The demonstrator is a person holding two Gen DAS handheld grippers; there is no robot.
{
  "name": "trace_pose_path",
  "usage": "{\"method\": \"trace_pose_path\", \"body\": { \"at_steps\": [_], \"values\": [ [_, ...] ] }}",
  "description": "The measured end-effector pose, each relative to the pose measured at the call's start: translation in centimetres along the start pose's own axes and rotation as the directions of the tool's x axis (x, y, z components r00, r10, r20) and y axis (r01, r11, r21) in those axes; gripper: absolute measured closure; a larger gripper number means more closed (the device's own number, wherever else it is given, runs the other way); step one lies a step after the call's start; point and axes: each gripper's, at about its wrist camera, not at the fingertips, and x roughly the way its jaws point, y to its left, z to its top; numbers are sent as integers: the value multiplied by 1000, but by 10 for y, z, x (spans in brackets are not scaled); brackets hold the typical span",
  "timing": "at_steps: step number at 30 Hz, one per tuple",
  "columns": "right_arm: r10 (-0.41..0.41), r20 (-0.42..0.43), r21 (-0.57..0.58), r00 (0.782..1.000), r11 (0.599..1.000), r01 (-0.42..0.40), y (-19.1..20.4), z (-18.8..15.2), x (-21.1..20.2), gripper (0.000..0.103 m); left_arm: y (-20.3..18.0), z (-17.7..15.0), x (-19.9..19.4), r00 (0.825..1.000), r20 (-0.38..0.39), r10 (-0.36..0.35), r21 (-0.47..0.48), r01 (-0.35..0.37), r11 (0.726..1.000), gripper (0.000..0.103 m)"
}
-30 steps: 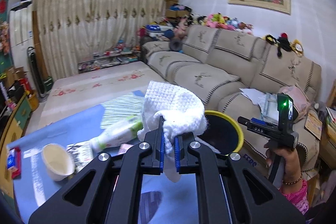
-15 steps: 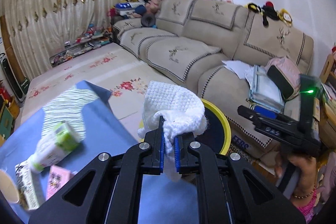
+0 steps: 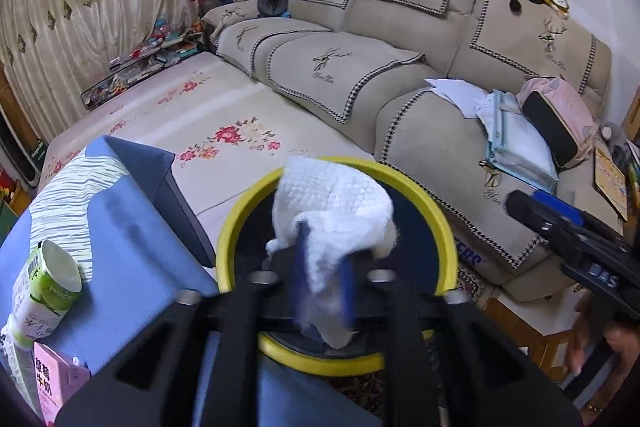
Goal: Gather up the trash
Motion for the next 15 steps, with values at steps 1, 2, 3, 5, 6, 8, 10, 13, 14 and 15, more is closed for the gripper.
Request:
{"method": "trace_pose_path", "body": {
  "at_steps": [1, 2, 3, 5, 6, 8, 10, 13, 14, 15],
  "values": [
    [-1, 1, 0, 1000, 1000, 1, 0, 0, 0, 33, 2, 0, 2, 1000, 3, 11, -9, -11, 1000, 34],
    [-1, 2, 0, 1000, 1000, 1, 0, 1, -1, 33, 3, 0, 3, 1000, 10, 15, -14, -15, 1000, 28],
    [-2, 2, -1, 1000, 1000, 2, 0, 0, -1, 33, 5, -1, 3, 1000, 15, 20, -17, -20, 1000, 27],
    [-5, 2, -1, 1000, 1000, 5, 0, 0, -1, 33, 6, -1, 3, 1000, 6, 14, -25, -14, 1000, 27],
    [-5, 2, -1, 1000, 1000, 5, 0, 0, -2, 33, 6, 0, 1, 1000, 10, 11, -31, -11, 999, 27],
    [-5, 2, -4, 1000, 1000, 5, -1, 0, -2, 33, 8, -3, -16, 999, 41, 4, -38, -2, 999, 26],
    [-4, 4, -9, 1000, 1000, 5, 2, 0, -3, 33, 10, -7, -34, 997, 73, 2, -44, 1, 999, 20],
    [-2, 4, -20, 1000, 1000, 2, 6, 0, -5, 32, 18, -15, -61, 995, 96, -12, -38, 15, 999, 9],
    [-2, 4, -24, 1000, 1000, 2, 8, 0, -5, 32, 19, -16, -66, 995, 95, -11, -34, 15, 999, 9],
    [-1, 4, -26, 1000, 1000, 1, 10, 0, -6, 32, 22, -16, -70, 996, 84, -14, -32, 17, 999, 8]
  ]
}}
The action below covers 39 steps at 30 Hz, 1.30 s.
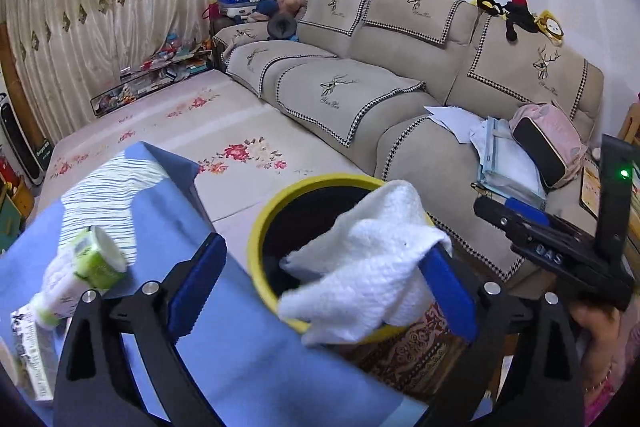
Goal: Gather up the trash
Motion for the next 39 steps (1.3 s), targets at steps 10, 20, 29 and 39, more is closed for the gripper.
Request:
{"method": "trace_pose_path", "body": {
  "at_steps": [10, 20, 29, 39],
  "values": [
    [-27, 23, -27, 999, 999, 28, 11, 4, -12, 29, 10, 38, 22, 994, -112, 1, -22, -3, 1000, 9],
    [-29, -11, 2, 1000, 1000, 29, -11, 0, 2, 29, 7, 30, 97, 904, -427, 9, 0, -10, 1000, 18],
    [-35, -4, 15, 999, 999, 35, -13, 0, -1, 29, 35, 38, -3, 990, -126, -67, -127, 51, 991, 10],
    [18, -31, -87, 999, 996, -21, 46, -10, 0, 29, 125, -36, -184, 951, 217, 220, -318, -144, 937, 5]
  ]
}}
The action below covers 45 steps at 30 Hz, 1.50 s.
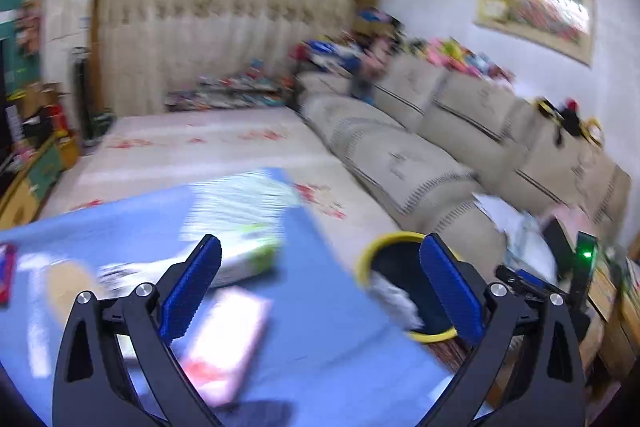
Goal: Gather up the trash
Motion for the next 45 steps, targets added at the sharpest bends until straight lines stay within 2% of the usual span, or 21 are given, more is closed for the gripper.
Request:
{"method": "trace_pose_path", "body": {
  "at_steps": [3, 6, 9, 10, 13, 16, 18, 20, 23, 26, 30, 32, 38, 45],
  "values": [
    [37, -12, -64, 999, 997, -38, 35, -6, 1, 29, 51, -16, -43, 988, 74, 132, -57, -128, 990, 5],
    [95, -35, -131, 995, 986, -99, 81, -17, 0, 29, 96, -34, -80, 962, 120, 246, -104, -235, 967, 5],
    [195, -58, -180, 979, 963, -202, 131, -32, -6, 29, 132, -52, -105, 918, 167, 359, -132, -340, 931, 5],
    [231, -67, -206, 971, 949, -240, 151, -39, -10, 29, 141, -58, -111, 898, 181, 400, -142, -379, 915, 5],
    [304, -90, -291, 948, 903, -317, 207, -62, -23, 29, 169, -76, -121, 860, 227, 456, -169, -426, 889, 5],
    [345, -127, -374, 930, 852, -367, 261, -88, -31, 27, 190, -89, -123, 843, 240, 481, -207, -440, 874, 5],
    [344, -154, -419, 926, 826, -377, 289, -103, -32, 25, 201, -92, -121, 845, 223, 486, -217, -442, 870, 5],
    [319, -171, -455, 932, 814, -362, 312, -117, -28, 22, 210, -95, -118, 856, 212, 471, -241, -421, 874, 5],
    [257, -196, -469, 946, 823, -321, 330, -127, -16, 22, 219, -99, -114, 870, 200, 451, -259, -396, 881, 5],
    [199, -208, -466, 958, 841, -276, 338, -130, -3, 22, 221, -100, -112, 873, 197, 447, -257, -394, 883, 5],
    [137, -221, -474, 965, 850, -230, 351, -135, 12, 21, 208, -97, -97, 884, 183, 430, -250, -381, 890, 5],
    [132, -232, -472, 964, 851, -230, 355, -135, 17, 21, 206, -98, -96, 887, 181, 425, -245, -378, 893, 5],
    [119, -237, -486, 964, 845, -224, 339, -131, 18, 21, 201, -99, -93, 894, 173, 413, -236, -369, 899, 5],
    [80, -217, -427, 973, 889, -168, 284, -111, 14, 20, 201, -101, -86, 907, 150, 393, -251, -349, 903, 5]
  ]
}}
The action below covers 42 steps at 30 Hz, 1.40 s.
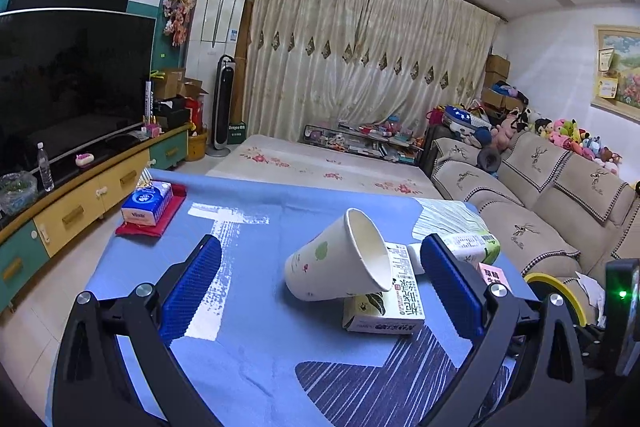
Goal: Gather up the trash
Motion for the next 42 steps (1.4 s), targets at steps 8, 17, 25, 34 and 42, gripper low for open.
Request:
{"method": "trace_pose_path", "body": {
  "at_steps": [8, 17, 25, 34, 42],
  "values": [
    [38, 1, -7, 999, 999, -38, 8, -1, 9, 20, -8, -6, 3, 1000, -12, -4, 19, 4, 1000, 5],
    [51, -39, 11, 998, 999, -50, 10, 4, 26, 52, -13, -8, 1, 1000, -17, -21, 24, 22, 999, 5],
    [90, 72, -11, 993, 996, -89, -5, 11, -20, 54, -15, -10, 2, 1000, -23, -20, 25, 20, 999, 5],
    [175, 98, -14, 980, 985, -175, -16, 18, -54, 55, -15, -10, 2, 1000, -22, -20, 25, 21, 999, 5],
    [185, 101, -9, 978, 983, -185, -18, 18, -57, 55, -16, -10, 1, 1000, -21, -22, 23, 23, 999, 5]
  ]
}}
